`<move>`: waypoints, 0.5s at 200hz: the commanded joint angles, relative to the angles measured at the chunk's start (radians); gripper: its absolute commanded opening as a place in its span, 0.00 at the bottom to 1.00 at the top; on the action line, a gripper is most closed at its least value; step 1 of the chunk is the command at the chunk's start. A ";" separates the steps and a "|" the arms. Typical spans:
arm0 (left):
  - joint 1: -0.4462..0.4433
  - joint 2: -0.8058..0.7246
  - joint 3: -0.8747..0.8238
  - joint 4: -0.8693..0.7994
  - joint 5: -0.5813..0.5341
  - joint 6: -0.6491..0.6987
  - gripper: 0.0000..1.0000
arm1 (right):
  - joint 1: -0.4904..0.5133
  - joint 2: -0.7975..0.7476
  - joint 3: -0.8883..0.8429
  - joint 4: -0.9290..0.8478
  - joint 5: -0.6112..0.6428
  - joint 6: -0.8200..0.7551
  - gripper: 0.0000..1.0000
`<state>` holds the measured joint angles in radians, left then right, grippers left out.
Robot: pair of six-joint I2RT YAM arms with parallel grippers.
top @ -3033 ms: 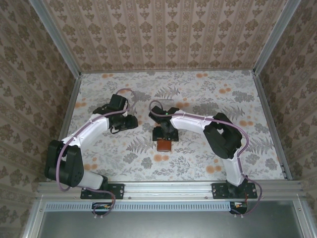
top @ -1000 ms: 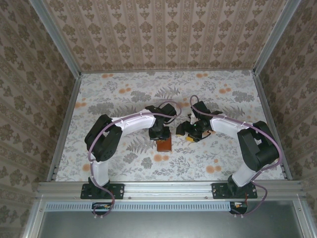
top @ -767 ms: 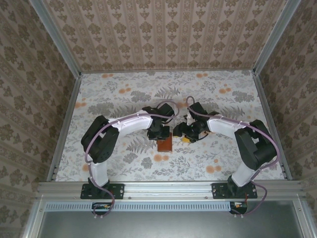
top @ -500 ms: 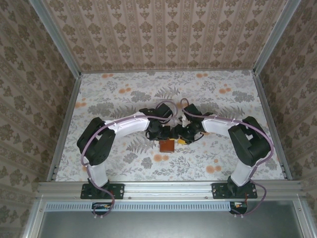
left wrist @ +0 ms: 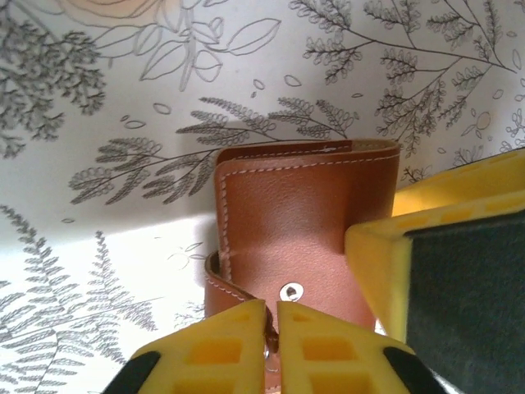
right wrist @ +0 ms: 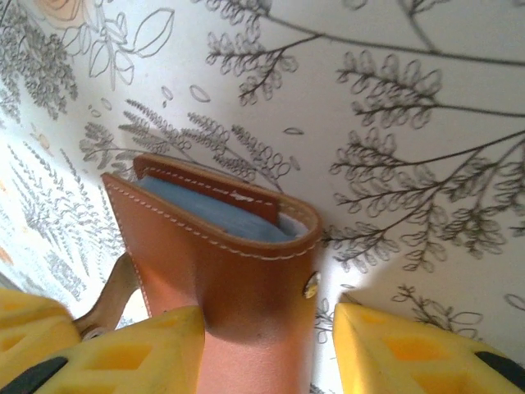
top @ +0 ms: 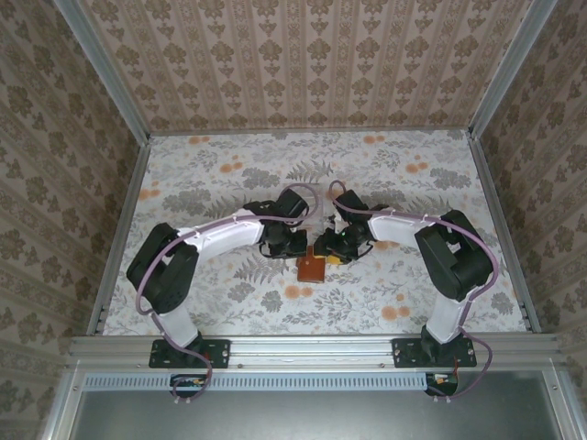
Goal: Take the credit cards out of the card holder
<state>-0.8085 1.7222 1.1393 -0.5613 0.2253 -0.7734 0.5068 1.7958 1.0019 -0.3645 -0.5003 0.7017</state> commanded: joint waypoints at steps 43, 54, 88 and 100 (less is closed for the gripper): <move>0.051 -0.070 -0.099 0.002 0.014 0.034 0.26 | 0.010 -0.039 0.042 -0.108 0.075 -0.027 0.47; 0.059 -0.070 -0.110 0.024 0.026 0.037 0.25 | 0.013 -0.045 0.045 -0.115 0.084 -0.024 0.47; 0.087 -0.070 -0.151 0.117 0.082 0.058 0.20 | 0.045 -0.053 0.083 -0.179 0.148 -0.034 0.51; 0.102 -0.070 -0.174 0.153 0.104 0.058 0.17 | 0.062 -0.052 0.104 -0.220 0.181 -0.037 0.54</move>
<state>-0.7315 1.6798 1.0031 -0.4904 0.2703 -0.7429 0.5373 1.7798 1.0523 -0.4793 -0.4038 0.6796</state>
